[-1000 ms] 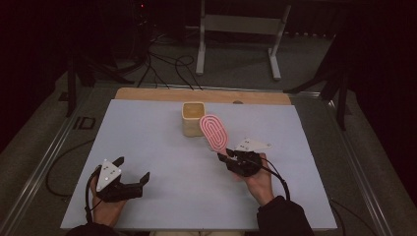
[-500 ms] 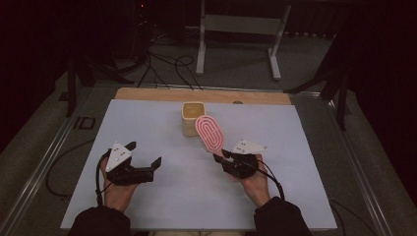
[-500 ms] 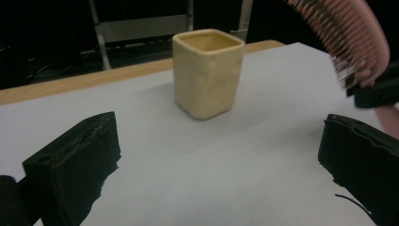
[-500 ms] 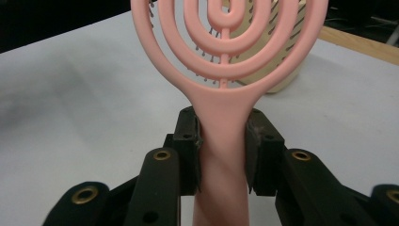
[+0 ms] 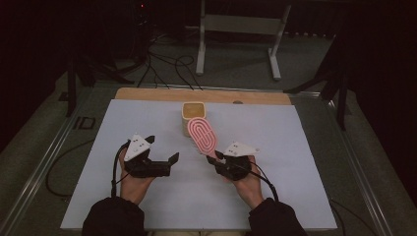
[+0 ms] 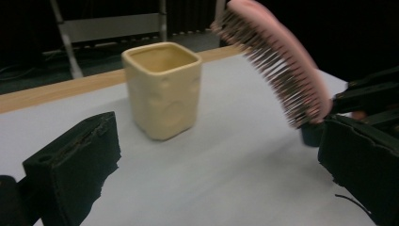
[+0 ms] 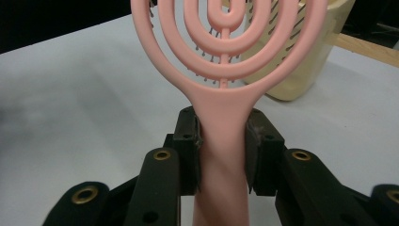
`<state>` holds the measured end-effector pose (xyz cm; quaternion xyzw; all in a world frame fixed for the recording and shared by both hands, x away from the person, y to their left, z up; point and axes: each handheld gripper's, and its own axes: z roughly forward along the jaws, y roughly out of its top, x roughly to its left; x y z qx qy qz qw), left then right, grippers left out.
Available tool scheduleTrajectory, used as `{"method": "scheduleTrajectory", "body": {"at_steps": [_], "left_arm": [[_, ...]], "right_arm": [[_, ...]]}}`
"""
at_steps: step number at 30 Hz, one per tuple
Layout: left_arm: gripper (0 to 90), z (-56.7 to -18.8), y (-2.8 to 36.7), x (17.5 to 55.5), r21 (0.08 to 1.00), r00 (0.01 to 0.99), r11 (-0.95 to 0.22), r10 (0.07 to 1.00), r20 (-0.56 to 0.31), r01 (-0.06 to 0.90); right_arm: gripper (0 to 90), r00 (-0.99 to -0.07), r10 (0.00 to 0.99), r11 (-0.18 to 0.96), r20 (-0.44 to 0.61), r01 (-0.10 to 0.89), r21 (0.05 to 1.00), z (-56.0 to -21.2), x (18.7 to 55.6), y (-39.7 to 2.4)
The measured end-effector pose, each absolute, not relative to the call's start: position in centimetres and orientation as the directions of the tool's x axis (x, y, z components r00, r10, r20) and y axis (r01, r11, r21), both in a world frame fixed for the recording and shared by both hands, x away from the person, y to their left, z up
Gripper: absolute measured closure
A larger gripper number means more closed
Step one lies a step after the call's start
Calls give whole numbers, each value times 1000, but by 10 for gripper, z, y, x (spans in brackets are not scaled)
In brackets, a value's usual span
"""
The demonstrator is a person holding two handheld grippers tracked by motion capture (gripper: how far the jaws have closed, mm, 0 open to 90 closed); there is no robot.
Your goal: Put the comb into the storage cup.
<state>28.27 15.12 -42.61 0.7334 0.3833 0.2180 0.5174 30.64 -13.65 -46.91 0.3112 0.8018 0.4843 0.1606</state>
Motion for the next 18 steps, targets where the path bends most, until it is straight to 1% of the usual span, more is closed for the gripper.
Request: {"method": "scheduleTrajectory", "body": {"at_steps": [5,6,12,18], "left_arm": [[3,-423,144,285,927,617,-167,783,-82,335],[3,-424,140,288,926,618,-154,779,-100,345],[18,-424,125,295,910,627,-159,768,-129,383],[24,-422,109,300,907,639,-152,754,-149,392]], "right_arm": [[699,-762,647,345,40,339,875,-471,306,-132],[699,-764,644,346,38,334,877,-471,306,-131],[699,-765,644,341,35,328,881,-469,305,-129],[699,-769,638,345,32,322,882,-469,303,-126]]}}
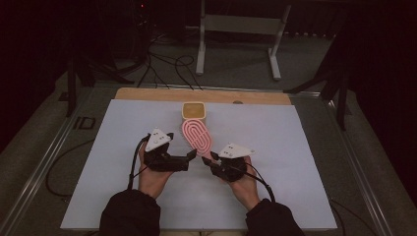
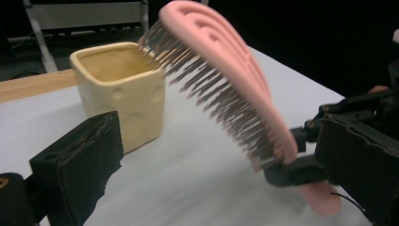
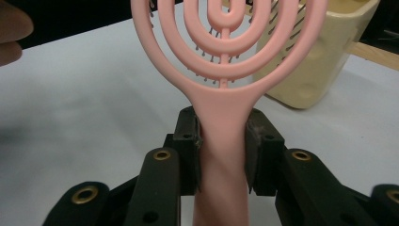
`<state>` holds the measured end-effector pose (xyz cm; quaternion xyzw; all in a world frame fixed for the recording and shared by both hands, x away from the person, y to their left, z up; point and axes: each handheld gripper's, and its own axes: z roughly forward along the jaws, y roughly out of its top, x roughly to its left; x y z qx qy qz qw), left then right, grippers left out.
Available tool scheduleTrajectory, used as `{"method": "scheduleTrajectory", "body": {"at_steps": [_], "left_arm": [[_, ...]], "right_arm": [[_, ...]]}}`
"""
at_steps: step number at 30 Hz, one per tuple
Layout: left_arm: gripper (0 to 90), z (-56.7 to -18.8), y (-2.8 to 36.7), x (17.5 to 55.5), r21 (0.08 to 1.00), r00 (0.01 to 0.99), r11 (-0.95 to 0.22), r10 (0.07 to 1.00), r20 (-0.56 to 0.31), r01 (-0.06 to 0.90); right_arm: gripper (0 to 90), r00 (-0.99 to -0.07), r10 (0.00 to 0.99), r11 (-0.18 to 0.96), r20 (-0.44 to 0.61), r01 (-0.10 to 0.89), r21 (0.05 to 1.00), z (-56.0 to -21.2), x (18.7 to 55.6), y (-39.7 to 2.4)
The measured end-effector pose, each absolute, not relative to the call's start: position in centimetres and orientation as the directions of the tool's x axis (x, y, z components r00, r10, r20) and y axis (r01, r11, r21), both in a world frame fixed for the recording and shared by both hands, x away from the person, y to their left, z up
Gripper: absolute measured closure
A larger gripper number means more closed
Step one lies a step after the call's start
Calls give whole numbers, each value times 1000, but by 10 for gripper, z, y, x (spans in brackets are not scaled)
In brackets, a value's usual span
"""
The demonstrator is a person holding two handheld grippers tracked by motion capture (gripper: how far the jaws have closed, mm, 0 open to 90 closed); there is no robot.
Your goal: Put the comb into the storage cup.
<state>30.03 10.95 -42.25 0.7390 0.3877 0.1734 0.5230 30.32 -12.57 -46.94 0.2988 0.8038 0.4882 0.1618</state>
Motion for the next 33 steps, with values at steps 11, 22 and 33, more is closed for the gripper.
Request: {"method": "scheduleTrajectory", "body": {"at_steps": [11,22,33], "left_arm": [[207,-427,94,307,887,603,-125,774,-193,444],[495,-432,87,314,859,613,-84,736,-288,505],[620,-429,85,309,864,648,-59,687,-329,500]], "right_arm": [[699,-770,638,347,25,316,883,-470,300,-123],[699,-783,621,357,13,298,885,-471,296,-117],[700,-782,624,369,-4,290,883,-472,296,-115]]}}
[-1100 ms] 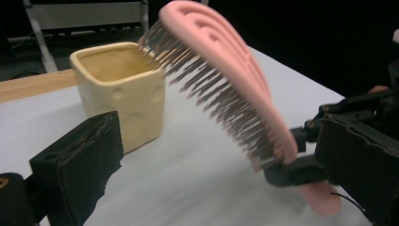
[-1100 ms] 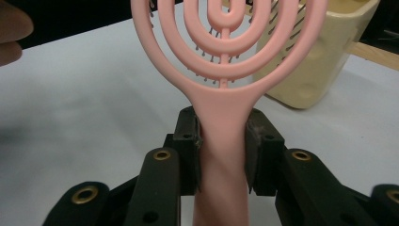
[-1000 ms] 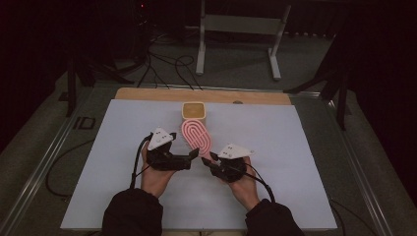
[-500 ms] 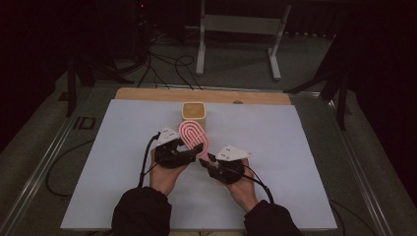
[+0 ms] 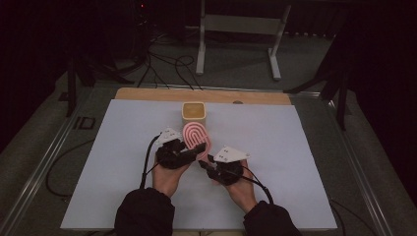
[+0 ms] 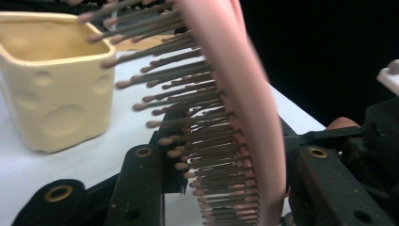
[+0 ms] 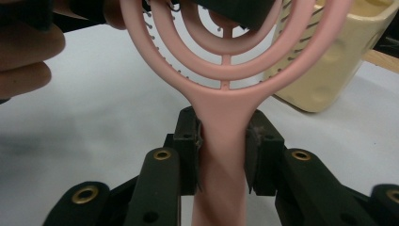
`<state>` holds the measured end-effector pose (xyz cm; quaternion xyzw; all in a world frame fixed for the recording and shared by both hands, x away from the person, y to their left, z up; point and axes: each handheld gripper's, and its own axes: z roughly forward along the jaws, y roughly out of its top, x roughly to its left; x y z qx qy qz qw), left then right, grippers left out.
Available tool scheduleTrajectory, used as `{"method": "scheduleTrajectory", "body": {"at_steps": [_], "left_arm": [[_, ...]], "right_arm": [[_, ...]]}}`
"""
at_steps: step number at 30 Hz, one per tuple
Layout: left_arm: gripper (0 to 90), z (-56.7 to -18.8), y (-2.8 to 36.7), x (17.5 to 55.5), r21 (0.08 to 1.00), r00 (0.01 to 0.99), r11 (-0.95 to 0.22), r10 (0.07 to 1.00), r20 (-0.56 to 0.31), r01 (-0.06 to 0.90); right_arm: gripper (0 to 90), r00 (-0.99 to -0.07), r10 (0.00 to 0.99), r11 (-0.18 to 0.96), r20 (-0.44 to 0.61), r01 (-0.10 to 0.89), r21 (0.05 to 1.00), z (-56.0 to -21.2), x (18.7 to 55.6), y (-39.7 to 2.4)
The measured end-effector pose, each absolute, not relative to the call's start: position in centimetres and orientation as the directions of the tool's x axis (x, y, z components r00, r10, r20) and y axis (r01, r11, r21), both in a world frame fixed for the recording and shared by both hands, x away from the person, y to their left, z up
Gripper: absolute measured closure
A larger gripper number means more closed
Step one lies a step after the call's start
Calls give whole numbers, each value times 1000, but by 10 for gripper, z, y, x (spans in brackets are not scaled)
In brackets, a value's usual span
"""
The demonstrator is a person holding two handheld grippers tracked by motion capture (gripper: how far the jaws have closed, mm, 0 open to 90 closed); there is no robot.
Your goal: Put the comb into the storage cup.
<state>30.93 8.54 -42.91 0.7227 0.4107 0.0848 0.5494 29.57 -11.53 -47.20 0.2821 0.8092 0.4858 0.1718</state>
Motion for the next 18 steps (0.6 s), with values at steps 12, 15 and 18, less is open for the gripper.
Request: {"method": "scheduleTrajectory", "body": {"at_steps": [12,15,18], "left_arm": [[646,-426,83,308,864,659,-27,659,-362,502],[646,-424,83,309,866,660,-20,657,-365,499],[647,-423,84,309,870,659,-14,659,-363,493]], "right_arm": [[693,-786,618,356,1,280,891,-470,297,-118],[685,-784,620,350,2,279,894,-469,297,-118],[656,-785,620,353,-3,276,894,-469,297,-118]]}}
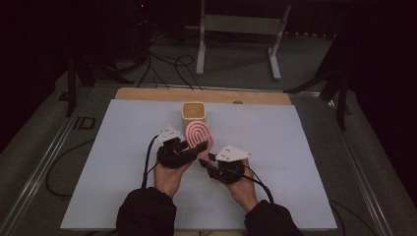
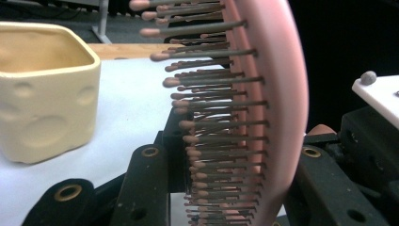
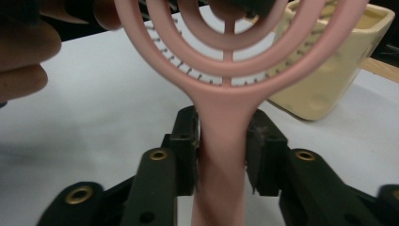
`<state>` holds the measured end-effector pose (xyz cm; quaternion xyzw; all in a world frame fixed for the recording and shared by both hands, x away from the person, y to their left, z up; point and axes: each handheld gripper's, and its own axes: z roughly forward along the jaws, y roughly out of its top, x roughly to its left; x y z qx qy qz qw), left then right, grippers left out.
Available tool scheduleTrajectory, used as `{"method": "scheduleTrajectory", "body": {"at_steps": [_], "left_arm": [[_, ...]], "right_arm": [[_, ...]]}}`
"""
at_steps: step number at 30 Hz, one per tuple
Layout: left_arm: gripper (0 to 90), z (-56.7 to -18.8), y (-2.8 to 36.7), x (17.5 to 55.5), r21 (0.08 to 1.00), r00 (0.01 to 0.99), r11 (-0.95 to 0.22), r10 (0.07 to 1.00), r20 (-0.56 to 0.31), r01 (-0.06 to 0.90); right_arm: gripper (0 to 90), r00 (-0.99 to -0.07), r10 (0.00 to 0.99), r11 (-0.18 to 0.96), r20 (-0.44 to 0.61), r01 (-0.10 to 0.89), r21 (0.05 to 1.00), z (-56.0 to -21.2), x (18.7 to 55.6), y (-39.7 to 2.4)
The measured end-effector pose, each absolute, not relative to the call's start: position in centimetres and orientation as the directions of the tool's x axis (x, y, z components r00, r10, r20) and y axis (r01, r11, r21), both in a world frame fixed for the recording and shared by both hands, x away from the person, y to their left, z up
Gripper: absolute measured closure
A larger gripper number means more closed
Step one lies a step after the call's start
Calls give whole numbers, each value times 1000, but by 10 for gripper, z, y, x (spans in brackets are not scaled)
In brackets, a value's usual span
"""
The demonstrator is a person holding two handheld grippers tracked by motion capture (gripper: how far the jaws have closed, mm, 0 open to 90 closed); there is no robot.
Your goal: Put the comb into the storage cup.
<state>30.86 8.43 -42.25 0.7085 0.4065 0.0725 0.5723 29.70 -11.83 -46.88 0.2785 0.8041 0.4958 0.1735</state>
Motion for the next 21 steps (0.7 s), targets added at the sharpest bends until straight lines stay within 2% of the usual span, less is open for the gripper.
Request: {"method": "scheduleTrajectory", "body": {"at_steps": [6,7,8,9,10,11,14,15,16,17,19,20,21], "left_arm": [[647,-419,91,310,872,651,13,661,-374,489],[647,-418,93,311,873,649,19,661,-377,488],[647,-418,93,311,873,649,19,661,-377,488],[647,-417,95,311,874,648,24,662,-377,485],[647,-417,95,311,874,648,24,662,-377,485],[647,-417,95,311,875,647,26,663,-377,484],[647,-416,97,312,876,643,32,667,-376,480],[646,-415,98,313,878,643,33,669,-374,477],[647,-415,98,313,878,643,33,669,-374,477],[646,-415,99,313,879,642,31,671,-371,476],[646,-415,99,314,879,638,32,674,-371,476],[646,-415,99,314,879,638,32,674,-371,476],[646,-415,100,314,878,635,35,677,-372,477]], "right_arm": [[575,-790,614,359,-2,277,891,-471,298,-117],[537,-792,610,357,1,276,892,-470,298,-117],[537,-792,610,357,1,276,892,-470,298,-117],[477,-793,609,351,10,281,893,-470,298,-118],[477,-793,609,351,10,281,893,-470,298,-118],[431,-796,606,343,13,276,898,-469,299,-118],[399,-795,606,330,29,284,900,-468,299,-119],[316,-789,613,327,29,287,900,-467,300,-120],[316,-789,613,327,29,287,900,-467,300,-120],[247,-786,617,327,28,288,900,-467,300,-121],[188,-785,618,318,39,296,901,-466,300,-122],[188,-785,618,318,39,296,901,-466,300,-122],[130,-779,626,319,39,301,899,-465,301,-121]]}}
